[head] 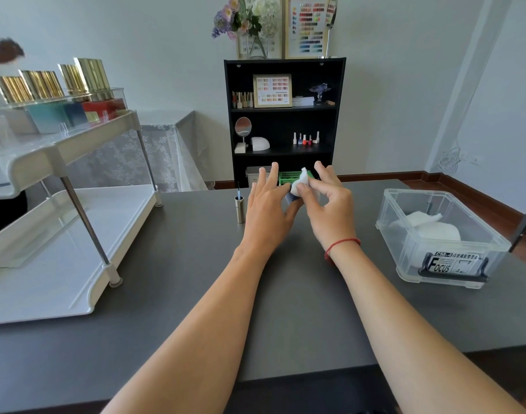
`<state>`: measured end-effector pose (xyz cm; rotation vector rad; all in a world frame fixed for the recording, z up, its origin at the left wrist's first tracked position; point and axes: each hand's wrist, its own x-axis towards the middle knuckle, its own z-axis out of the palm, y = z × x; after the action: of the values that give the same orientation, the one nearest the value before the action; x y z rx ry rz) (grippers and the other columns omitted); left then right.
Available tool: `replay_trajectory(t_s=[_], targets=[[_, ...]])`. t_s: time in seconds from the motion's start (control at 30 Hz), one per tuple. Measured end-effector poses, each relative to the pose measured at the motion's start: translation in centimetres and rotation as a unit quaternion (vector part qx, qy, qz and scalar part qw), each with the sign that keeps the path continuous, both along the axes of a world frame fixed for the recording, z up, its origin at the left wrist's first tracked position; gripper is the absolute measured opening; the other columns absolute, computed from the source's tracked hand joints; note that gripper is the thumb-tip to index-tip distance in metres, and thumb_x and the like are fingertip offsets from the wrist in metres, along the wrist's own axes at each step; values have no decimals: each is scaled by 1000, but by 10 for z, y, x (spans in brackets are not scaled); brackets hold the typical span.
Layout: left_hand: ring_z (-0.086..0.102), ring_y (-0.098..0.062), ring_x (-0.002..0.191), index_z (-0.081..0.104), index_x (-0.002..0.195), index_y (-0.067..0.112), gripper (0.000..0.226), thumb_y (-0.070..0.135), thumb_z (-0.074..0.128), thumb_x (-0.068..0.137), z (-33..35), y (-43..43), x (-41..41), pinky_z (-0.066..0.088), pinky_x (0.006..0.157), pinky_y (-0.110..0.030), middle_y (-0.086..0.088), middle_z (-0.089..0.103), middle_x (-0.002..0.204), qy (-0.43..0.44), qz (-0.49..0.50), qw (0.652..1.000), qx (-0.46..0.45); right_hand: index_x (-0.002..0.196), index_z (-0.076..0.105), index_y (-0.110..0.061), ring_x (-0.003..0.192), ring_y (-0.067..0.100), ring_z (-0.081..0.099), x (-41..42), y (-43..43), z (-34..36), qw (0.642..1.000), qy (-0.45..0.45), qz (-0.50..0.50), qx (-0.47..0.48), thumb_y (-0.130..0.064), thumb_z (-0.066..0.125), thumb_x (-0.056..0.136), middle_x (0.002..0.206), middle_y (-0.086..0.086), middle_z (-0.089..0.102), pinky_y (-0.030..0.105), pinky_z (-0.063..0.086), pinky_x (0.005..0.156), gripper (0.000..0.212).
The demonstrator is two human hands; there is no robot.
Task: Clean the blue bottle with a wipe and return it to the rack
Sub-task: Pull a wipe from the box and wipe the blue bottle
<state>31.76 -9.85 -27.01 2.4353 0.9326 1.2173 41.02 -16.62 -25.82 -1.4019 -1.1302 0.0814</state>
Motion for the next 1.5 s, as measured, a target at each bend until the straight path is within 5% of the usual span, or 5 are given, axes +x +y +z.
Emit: replay_trajectory(t_s=[0.4, 0.8, 1.13, 1.33, 1.5], targets=[[1, -24, 148, 63, 118, 20, 27, 27, 58, 92, 4, -3, 5, 3, 119, -38, -7, 19, 158, -24, -18, 999, 23, 123, 61, -10, 141, 13, 31, -6, -2, 2, 998, 41, -24, 48, -22, 60, 91, 141, 2, 50, 16, 26, 108, 34], [3, -29, 148, 63, 116, 17, 32, 36, 56, 91, 0, 1, 5, 6, 118, -42, -9, 21, 157, -10, 0, 1000, 7, 121, 60, -3, 132, 25, 45, -4, 1, -2, 994, -60, -64, 72, -10, 58, 92, 128, 9, 61, 42, 36, 112, 30], [4, -30, 147, 66, 107, 15, 30, 38, 57, 90, 2, 3, 2, 6, 118, -45, -8, 23, 157, -8, 13, 1000, -6, 119, 63, -5, 135, 22, 40, 1, 2, -2, 992, -61, -77, 77, -11, 56, 93, 132, 5, 59, -9, 23, 91, 28], [5, -29, 147, 66, 107, 17, 28, 38, 57, 90, 1, 1, 3, 7, 118, -45, -8, 25, 156, -27, 3, 1000, -5, 119, 63, -10, 142, 21, 29, 2, 3, -3, 993, -84, -54, 65, -18, 57, 93, 141, 3, 50, -6, 22, 97, 28], [5, -28, 148, 65, 113, 20, 32, 39, 56, 90, 0, 3, 4, 7, 119, -46, -6, 25, 156, -18, 1, 1000, -11, 117, 65, -10, 141, 22, 32, 3, 4, -5, 992, -97, -62, 59, -19, 60, 91, 141, 3, 51, 25, 31, 107, 28]])
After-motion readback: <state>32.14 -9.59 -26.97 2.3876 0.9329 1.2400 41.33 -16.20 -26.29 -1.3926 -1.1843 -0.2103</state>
